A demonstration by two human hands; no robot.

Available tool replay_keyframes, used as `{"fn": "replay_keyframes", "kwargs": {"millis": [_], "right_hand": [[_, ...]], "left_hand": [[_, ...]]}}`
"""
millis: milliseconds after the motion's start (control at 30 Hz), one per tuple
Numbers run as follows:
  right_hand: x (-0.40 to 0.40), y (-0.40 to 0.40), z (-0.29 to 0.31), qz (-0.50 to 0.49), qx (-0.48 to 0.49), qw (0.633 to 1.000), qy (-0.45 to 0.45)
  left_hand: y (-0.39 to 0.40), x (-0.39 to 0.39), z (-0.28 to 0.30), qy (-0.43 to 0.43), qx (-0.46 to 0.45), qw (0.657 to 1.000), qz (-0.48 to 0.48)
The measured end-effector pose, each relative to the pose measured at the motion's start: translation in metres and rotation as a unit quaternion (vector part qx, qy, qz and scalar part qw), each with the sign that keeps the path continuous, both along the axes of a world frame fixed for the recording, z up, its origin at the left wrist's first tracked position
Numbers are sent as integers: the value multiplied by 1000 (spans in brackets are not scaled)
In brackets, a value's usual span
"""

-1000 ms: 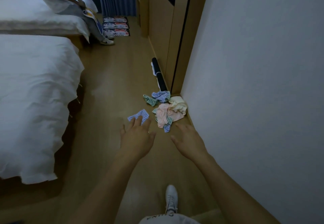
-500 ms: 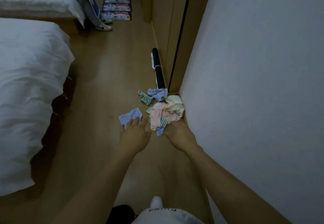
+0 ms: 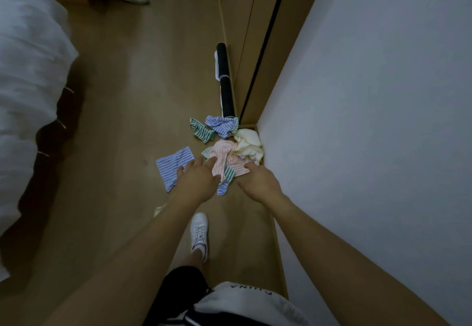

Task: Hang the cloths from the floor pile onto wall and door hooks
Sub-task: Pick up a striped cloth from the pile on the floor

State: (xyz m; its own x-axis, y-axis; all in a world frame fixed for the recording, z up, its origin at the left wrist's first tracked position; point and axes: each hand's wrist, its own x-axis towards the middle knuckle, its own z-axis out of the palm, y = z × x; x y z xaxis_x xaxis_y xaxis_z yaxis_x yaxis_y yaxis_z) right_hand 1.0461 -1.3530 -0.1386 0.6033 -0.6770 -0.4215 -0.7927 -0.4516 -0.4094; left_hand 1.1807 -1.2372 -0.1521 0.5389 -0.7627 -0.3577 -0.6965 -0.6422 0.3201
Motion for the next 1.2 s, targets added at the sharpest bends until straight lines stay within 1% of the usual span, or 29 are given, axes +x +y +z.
{"fn": "replay_keyframes", "kwargs": {"millis": [100,267,367,500,633,767,867,1033,1200], "right_hand": [[29,-31,-9,11,-7,1000,7],[81,-84,-41,10,22,999,23],[100,-111,-69,-31,62,997,28],[117,-146,-119,-67,82,994,37],[134,-177,-179,-79,114,988,65],[148,-204,-249,-78,137,984,85],[156,-222,-308,-67,148,982,94],[167,-248,-408,-48,152,982,99],[174,-264,-494,-16,157,982,105]], "left_hand": [[-27,33,-13,-5,2,1000,1],[-74,91,-48,15,32,999,11],[-97,119,-79,41,48,998,28],[-123,142,-129,77,67,994,47],[-146,156,-184,98,87,989,62],[-168,167,-251,95,99,988,65],[-186,174,-308,83,112,989,45],[-210,182,-405,80,104,991,28],[-222,173,-492,82,112,990,8]]}}
